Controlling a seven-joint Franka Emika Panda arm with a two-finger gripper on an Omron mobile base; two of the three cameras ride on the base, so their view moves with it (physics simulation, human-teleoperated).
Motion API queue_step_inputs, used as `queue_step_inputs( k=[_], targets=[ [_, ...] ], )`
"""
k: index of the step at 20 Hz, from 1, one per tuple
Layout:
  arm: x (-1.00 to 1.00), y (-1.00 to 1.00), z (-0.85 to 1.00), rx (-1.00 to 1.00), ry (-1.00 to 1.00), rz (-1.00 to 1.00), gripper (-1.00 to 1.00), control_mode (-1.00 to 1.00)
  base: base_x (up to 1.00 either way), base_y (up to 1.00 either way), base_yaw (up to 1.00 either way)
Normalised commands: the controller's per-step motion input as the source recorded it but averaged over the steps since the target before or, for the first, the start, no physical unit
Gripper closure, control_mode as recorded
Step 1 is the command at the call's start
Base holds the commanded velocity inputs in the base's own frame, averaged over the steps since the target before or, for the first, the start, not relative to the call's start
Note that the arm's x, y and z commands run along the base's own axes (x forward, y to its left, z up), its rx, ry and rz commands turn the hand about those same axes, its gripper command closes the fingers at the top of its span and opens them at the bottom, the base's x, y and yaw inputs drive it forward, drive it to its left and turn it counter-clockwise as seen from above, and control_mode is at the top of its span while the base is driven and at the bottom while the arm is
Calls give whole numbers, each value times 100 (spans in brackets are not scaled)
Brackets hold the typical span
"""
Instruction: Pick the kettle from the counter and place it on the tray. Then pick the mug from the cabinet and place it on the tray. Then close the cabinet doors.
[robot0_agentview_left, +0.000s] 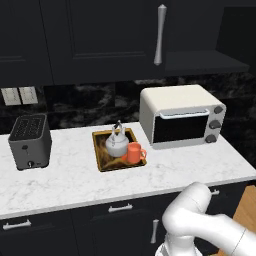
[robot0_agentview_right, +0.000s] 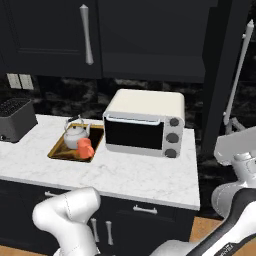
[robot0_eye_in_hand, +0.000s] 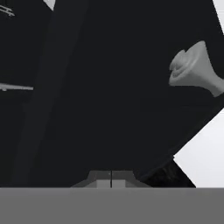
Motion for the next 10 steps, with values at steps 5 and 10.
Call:
queue_step_inputs(
  k=[5, 10],
  targets=[
    [-24, 100, 40, -9, -41, 8, 100, -100, 0, 0, 0],
    [-7, 100, 34, -13, -28, 10, 100, -100, 0, 0, 0]
  ],
)
